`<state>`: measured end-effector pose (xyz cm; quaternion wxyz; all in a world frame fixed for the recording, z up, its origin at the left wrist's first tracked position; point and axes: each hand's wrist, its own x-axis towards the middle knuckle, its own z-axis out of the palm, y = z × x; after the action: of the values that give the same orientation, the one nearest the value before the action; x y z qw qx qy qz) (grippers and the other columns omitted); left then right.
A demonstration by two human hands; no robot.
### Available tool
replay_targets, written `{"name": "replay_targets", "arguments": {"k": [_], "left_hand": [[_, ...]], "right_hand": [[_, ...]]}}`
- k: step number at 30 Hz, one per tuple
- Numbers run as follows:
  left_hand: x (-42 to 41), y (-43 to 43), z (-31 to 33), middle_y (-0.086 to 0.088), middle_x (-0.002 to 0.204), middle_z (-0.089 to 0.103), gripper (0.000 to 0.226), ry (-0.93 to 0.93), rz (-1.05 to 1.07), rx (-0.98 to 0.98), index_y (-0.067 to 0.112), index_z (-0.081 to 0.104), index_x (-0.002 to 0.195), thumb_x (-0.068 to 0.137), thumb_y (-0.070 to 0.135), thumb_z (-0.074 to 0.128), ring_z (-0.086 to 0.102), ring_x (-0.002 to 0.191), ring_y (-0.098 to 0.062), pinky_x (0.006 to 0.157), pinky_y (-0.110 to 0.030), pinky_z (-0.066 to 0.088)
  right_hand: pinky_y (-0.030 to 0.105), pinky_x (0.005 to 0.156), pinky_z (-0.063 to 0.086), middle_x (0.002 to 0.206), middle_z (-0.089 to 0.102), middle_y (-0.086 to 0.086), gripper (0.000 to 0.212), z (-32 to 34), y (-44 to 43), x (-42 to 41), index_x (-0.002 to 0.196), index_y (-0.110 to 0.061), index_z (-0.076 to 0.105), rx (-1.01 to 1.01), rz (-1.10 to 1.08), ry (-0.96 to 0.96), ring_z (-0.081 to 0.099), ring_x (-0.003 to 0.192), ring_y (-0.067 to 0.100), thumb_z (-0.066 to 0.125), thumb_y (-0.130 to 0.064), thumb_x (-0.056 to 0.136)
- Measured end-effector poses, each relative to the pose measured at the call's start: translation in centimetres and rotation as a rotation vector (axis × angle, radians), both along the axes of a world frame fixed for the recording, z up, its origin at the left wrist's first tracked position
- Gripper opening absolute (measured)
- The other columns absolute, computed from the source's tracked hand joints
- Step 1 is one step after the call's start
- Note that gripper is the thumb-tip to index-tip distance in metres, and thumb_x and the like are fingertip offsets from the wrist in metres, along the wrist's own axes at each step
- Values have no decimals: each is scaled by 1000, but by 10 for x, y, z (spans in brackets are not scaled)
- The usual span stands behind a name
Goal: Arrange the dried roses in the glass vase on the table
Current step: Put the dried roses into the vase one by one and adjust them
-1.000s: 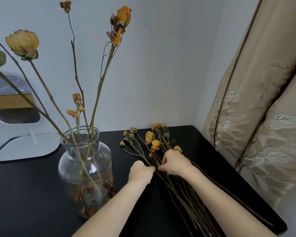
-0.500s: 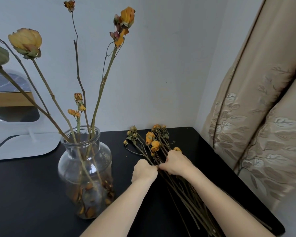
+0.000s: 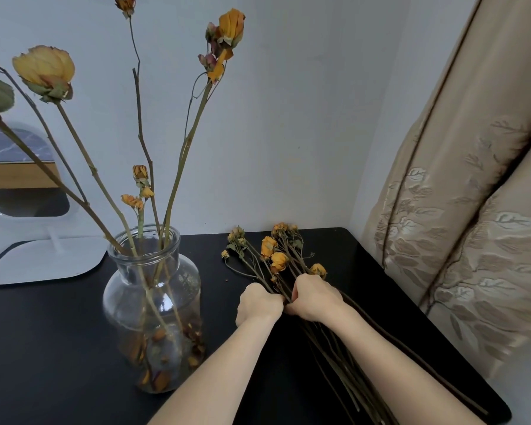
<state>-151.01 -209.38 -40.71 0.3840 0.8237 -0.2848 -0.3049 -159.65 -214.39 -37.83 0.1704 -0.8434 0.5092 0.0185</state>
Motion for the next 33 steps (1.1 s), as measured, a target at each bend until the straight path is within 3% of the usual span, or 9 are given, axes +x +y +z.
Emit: {"name": "replay_targets", "arguments": {"k": [7, 12, 17, 19, 22, 30, 33], "left_hand": [[-5, 1, 4, 0, 72, 54, 24, -65, 11, 39, 17, 49, 69, 77, 33, 66, 56, 68, -18, 53, -26, 40], [-6, 1, 3, 4, 69, 51, 27, -198, -10, 81, 20, 47, 68, 77, 39, 64, 53, 65, -16, 51, -25, 36], [0, 7, 6, 5, 66, 52, 22, -344, -66, 136, 19, 48, 66, 75, 33, 62, 54, 66, -19, 54, -25, 39], [3, 11, 7, 4, 66, 51, 25, -391, -93, 155, 19, 48, 66, 79, 36, 60, 55, 68, -20, 56, -27, 41], [5, 15, 8, 3, 69, 52, 30, -403, -105, 167, 18, 44, 64, 82, 37, 57, 56, 70, -21, 59, -28, 43], [5, 29, 16, 1, 76, 54, 27, -439, -158, 123, 17, 43, 67, 87, 32, 51, 58, 75, -23, 61, -29, 43], [7, 32, 21, 3, 72, 48, 28, -364, -158, 93, 18, 39, 65, 91, 27, 47, 53, 75, -22, 65, -30, 42]], "right_hand": [[25, 50, 39, 66, 52, -1, 26, -4, -2, 0, 64, -16, 48, 53, -67, -17, 51, 57, 15, 58, -27, 85], [30, 62, 48, 77, 57, 2, 14, 3, -2, -4, 84, -12, 59, 56, -104, -26, 59, 73, 20, 57, -25, 84], [30, 60, 47, 70, 53, 0, 23, 4, -4, -7, 66, -16, 49, 33, -143, -36, 56, 70, 20, 60, -25, 84], [31, 69, 53, 79, 60, 3, 16, 4, -4, -8, 79, -12, 59, 50, -151, -57, 61, 76, 19, 61, -27, 85], [35, 82, 55, 89, 67, 7, 24, 6, -5, -10, 94, -8, 65, 99, -164, -138, 66, 85, 20, 63, -30, 86], [26, 73, 45, 68, 56, -4, 23, 20, -7, -24, 91, -9, 69, 122, -169, -325, 57, 76, 11, 63, -31, 87], [25, 77, 41, 77, 58, -3, 21, 23, -6, -29, 87, -9, 70, 126, -158, -393, 57, 91, 11, 63, -29, 87]]}}
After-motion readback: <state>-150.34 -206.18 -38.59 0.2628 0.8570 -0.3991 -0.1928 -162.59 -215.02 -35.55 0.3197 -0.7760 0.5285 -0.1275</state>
